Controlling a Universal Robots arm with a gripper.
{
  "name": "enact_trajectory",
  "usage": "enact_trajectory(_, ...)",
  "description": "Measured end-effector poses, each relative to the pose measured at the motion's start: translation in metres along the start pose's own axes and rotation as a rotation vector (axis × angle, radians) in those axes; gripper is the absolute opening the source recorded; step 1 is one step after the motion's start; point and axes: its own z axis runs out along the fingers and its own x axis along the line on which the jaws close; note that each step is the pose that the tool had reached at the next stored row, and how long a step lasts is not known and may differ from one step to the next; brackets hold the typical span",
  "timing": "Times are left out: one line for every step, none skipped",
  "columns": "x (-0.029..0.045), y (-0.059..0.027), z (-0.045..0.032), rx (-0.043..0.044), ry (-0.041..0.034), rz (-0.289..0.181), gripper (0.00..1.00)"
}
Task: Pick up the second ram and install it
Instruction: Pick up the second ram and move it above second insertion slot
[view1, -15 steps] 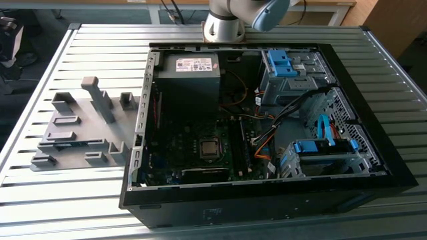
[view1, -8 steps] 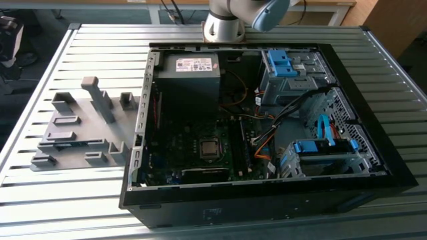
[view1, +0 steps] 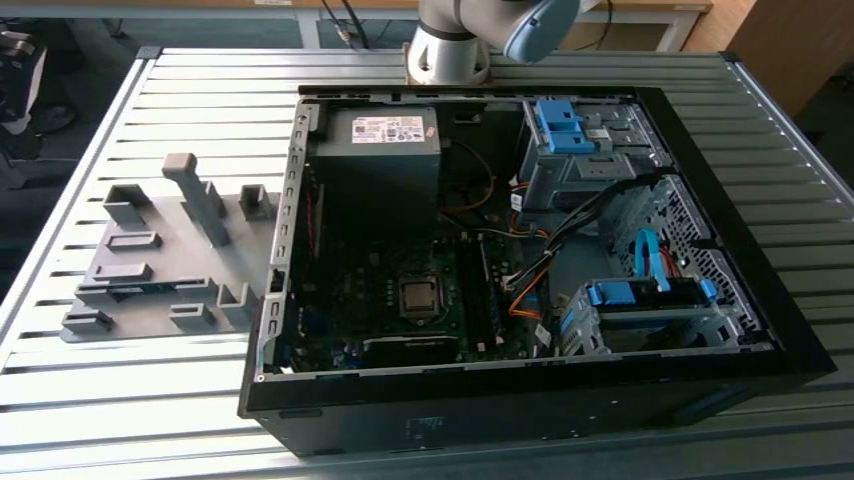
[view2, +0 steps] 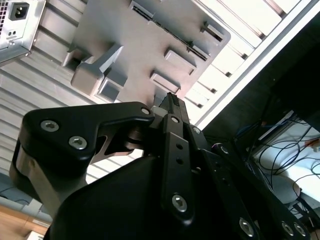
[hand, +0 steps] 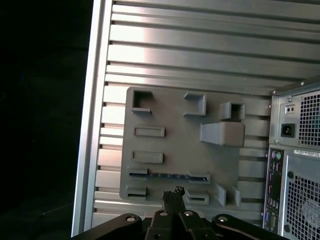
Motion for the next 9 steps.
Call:
enact_trajectory(0.0001, 0.0000, 0.0000, -0.0001, 0.0002, -0.005, 0.11)
enact_trajectory(0.0001, 0.0000, 0.0000, -0.0002, 0.0004, -0.009, 0.11)
enact_trajectory(0.0002, 0.0000, 0.0000, -0.0003, 0.0006, -0.013, 0.11)
enact_trajectory(0.0002, 0.0000, 0.0000, -0.0005, 0.0007, -0.018, 0.11)
enact_trajectory(0.0003, 0.0000, 0.0000, -0.0006, 0.0009, -0.022, 0.11)
enact_trajectory(0.0004, 0.0000, 0.0000, -0.0006, 0.0011, -0.026, 0.11)
enact_trajectory(0.0004, 0.0000, 0.0000, -0.0007, 0.0013, -0.029, 0.11)
enact_trajectory(0.0004, 0.0000, 0.0000, -0.0008, 0.0015, -0.033, 0.11)
enact_trajectory(0.0005, 0.0000, 0.0000, -0.0009, 0.0016, -0.037, 0.11)
